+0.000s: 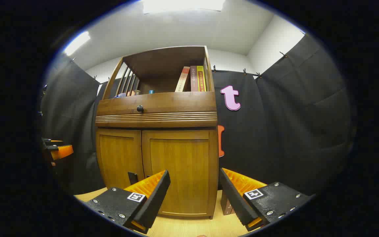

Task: Open the right door of the double-door shoe cabinet with the right hand, and open the left door with the left hand.

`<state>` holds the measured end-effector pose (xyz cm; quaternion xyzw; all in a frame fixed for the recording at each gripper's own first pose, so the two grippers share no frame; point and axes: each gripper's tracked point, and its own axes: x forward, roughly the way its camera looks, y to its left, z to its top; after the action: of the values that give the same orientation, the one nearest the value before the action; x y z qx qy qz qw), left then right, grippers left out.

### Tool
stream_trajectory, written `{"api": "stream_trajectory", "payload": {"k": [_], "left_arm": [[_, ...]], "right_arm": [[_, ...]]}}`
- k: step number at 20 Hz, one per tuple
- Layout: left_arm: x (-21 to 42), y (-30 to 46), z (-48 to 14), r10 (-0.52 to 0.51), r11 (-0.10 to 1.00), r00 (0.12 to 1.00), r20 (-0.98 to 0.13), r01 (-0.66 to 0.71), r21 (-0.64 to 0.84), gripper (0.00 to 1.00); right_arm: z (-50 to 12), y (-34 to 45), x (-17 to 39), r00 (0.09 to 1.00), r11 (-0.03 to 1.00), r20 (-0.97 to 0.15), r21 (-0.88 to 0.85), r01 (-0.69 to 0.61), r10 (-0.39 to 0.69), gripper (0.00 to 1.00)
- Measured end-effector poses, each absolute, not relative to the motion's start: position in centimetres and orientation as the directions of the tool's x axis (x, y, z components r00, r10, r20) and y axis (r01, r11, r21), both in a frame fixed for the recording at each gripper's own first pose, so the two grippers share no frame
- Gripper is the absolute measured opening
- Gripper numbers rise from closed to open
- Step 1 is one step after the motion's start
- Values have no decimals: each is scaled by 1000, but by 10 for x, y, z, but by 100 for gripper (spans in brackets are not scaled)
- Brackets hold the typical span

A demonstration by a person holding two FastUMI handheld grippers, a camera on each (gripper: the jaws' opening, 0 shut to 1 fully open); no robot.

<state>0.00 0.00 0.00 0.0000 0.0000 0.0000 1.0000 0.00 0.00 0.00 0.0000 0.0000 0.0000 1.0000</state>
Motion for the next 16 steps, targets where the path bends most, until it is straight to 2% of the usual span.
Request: {"api": "stream_trajectory", "payload": {"k": [2, 7, 12, 16], "left_arm": [[0, -1, -5, -10, 1000, 1000, -14, 10, -20, 97], [-6, 20, -3, 47, 999, 999, -10, -47, 0, 98], [-13, 28, -6, 61, 998, 998, -32, -61, 7, 96], [-22, 41, -6, 80, 997, 997, -15, -80, 2, 95]], "right_arm": [[-1, 5, 1, 1000, 1000, 6, -7, -7, 7, 93], [-18, 17, 3, 999, 998, -23, -38, -44, 43, 94], [-32, 28, 17, 997, 999, -62, 4, -54, 54, 94], [-27, 31, 18, 997, 997, -15, 8, -72, 72, 94]]}}
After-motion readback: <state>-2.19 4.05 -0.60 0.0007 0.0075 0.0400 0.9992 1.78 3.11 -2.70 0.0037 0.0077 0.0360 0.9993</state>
